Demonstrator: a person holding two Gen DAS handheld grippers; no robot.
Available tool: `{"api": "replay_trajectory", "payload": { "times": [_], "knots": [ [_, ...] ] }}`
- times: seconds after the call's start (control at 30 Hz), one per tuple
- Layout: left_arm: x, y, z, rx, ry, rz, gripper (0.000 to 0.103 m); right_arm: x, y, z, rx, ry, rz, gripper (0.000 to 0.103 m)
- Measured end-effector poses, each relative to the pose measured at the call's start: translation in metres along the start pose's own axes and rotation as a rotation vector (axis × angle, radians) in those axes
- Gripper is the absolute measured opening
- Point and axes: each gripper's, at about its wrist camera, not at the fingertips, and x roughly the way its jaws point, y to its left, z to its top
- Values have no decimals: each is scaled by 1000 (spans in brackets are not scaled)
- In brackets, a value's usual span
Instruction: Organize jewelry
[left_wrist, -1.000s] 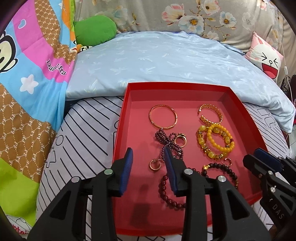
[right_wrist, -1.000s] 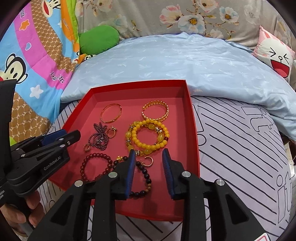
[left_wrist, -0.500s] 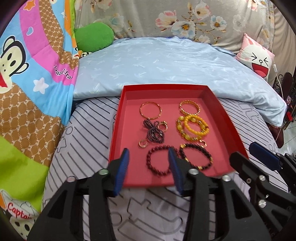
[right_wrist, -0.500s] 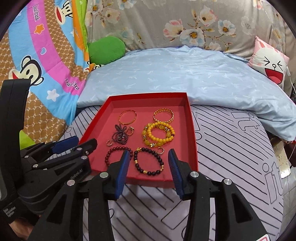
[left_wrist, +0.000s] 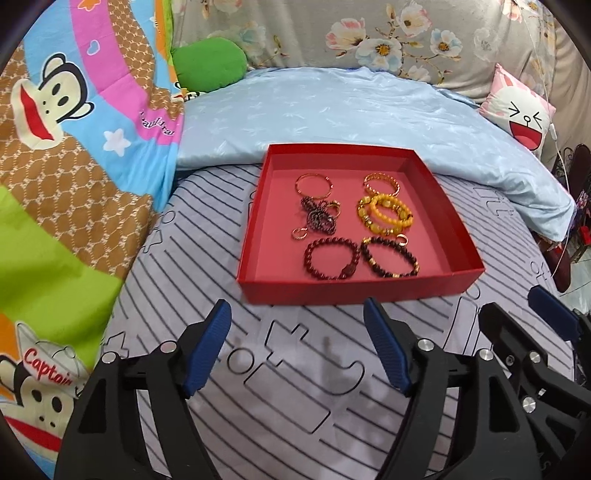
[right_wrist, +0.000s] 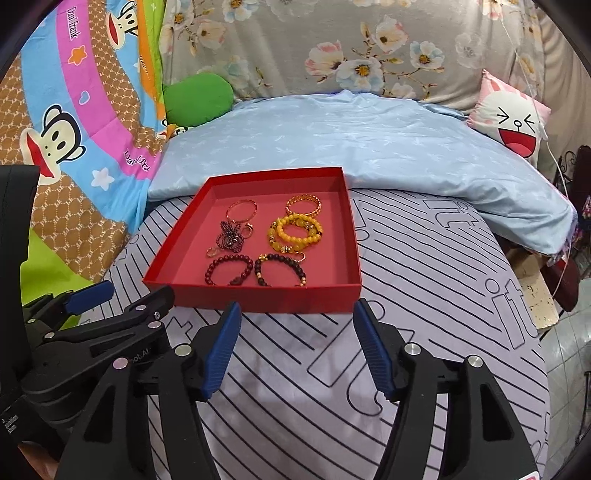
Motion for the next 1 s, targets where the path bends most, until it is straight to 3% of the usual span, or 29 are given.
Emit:
{"api": "replay_trajectory", "payload": {
  "times": [0.43, 1.0],
  "knots": [
    [-5, 0, -28, -15, 31, 28, 76, -6, -8, -29, 49, 32, -10, 66],
    [-7, 2, -36, -26, 33, 47, 76, -9, -1, -34, 21, 16, -47, 69]
  ]
}}
